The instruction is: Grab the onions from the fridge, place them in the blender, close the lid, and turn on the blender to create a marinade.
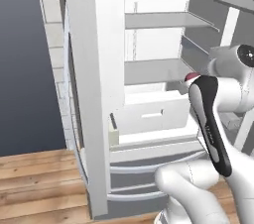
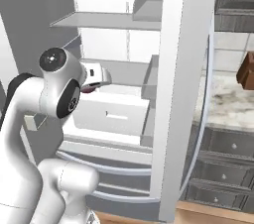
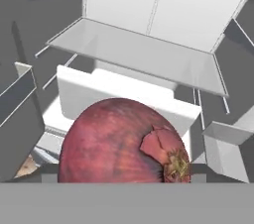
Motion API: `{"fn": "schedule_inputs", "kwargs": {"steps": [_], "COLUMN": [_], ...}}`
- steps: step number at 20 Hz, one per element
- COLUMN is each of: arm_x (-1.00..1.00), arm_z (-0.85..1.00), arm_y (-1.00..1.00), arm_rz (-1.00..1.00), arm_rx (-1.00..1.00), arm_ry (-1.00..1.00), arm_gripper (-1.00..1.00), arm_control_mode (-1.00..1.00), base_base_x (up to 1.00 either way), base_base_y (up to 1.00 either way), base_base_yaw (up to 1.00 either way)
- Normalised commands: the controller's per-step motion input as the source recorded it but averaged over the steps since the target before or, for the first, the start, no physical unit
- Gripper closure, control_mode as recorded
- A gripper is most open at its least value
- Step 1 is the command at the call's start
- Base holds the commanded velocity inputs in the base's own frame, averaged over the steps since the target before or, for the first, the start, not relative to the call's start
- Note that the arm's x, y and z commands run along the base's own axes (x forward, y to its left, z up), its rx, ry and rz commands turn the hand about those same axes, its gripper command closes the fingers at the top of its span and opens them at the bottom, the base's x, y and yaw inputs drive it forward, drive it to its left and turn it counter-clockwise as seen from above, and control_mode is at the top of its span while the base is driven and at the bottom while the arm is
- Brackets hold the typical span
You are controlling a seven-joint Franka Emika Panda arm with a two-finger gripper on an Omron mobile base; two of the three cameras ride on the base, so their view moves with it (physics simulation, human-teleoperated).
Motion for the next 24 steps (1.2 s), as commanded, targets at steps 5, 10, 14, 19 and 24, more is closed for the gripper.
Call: {"fn": "schedule_inputs", "kwargs": {"steps": [5,10,14,19,24], "arm_x": [0.00,0.00,0.00,0.00,0.00], "arm_z": [0.00,0.00,0.00,0.00,0.00], "arm_y": [0.00,0.00,0.00,0.00,0.00], "arm_rz": [0.00,0.00,0.00,0.00,0.00], "arm_rx": [0.00,0.00,0.00,0.00,0.00], "arm_ry": [0.00,0.00,0.00,0.00,0.00], "arm_gripper": [1.00,1.00,1.00,1.00,1.00], "arm_control_mode": [1.00,1.00,1.00,1.00,1.00], "base_base_x": [-0.77,-0.24,0.00,0.00,0.08], "base_base_y": [-0.01,0.21,0.54,0.55,0.55], "base_base_yaw": [0.22,0.51,0.72,0.77,0.72]}}
